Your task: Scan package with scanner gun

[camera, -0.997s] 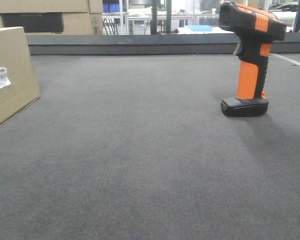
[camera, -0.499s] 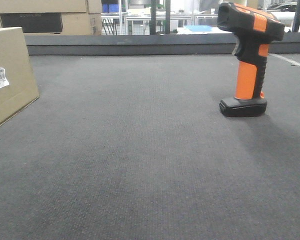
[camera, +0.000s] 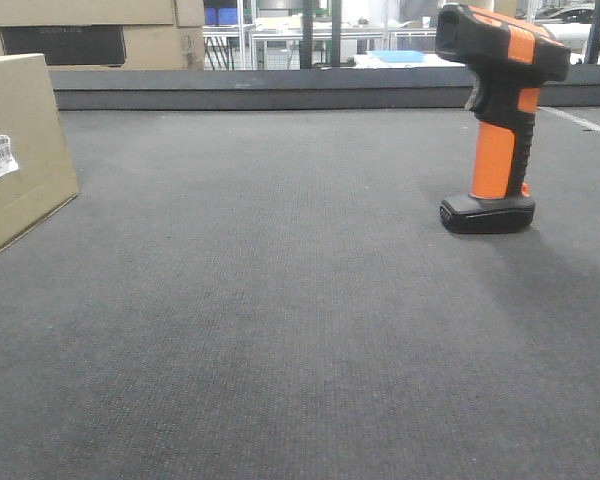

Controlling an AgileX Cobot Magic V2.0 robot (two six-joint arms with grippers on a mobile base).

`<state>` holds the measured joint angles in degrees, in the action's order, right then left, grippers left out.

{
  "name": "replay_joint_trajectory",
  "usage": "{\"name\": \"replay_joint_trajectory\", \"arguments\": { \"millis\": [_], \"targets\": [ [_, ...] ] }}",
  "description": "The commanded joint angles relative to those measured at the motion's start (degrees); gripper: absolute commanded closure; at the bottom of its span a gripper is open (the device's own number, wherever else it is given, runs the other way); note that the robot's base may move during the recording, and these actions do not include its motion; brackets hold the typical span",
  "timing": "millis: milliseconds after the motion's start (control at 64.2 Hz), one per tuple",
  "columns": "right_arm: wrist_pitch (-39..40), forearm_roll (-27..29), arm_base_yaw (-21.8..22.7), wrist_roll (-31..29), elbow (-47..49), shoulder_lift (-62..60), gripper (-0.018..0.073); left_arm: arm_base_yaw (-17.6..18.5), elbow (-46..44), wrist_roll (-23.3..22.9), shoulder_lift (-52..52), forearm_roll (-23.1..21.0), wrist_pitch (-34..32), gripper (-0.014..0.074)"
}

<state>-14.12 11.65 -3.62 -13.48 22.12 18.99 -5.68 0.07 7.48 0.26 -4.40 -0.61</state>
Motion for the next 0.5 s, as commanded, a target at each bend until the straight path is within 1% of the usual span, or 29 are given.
{"name": "replay_joint_trajectory", "arguments": {
  "millis": [0,327,405,483],
  "targets": [
    [1.4,0.0,0.2,0.1,-0.2,-0.3,0.0713,0.0,-0.1,-0.3,-0.3,-0.4,-1.0,0.0707],
    [1.8,0.0,0.2,0.1,-0.2,-0.3,0.0713,0.0,-0.1,-0.3,-0.3,-0.4,-1.0,0.0707],
    [2.3,-0.2,0.3,1.9,-0.2,-0.3,0.0713,0.0,-0.1,-0.3,-0.3,-0.4,-1.0,0.0707],
    [3.0,-3.0,1.2,6.1,-0.3,-0.3,0.0713,0.0,-0.1,-0.3,-0.3,-0.4,-1.0,0.0707]
  ]
}}
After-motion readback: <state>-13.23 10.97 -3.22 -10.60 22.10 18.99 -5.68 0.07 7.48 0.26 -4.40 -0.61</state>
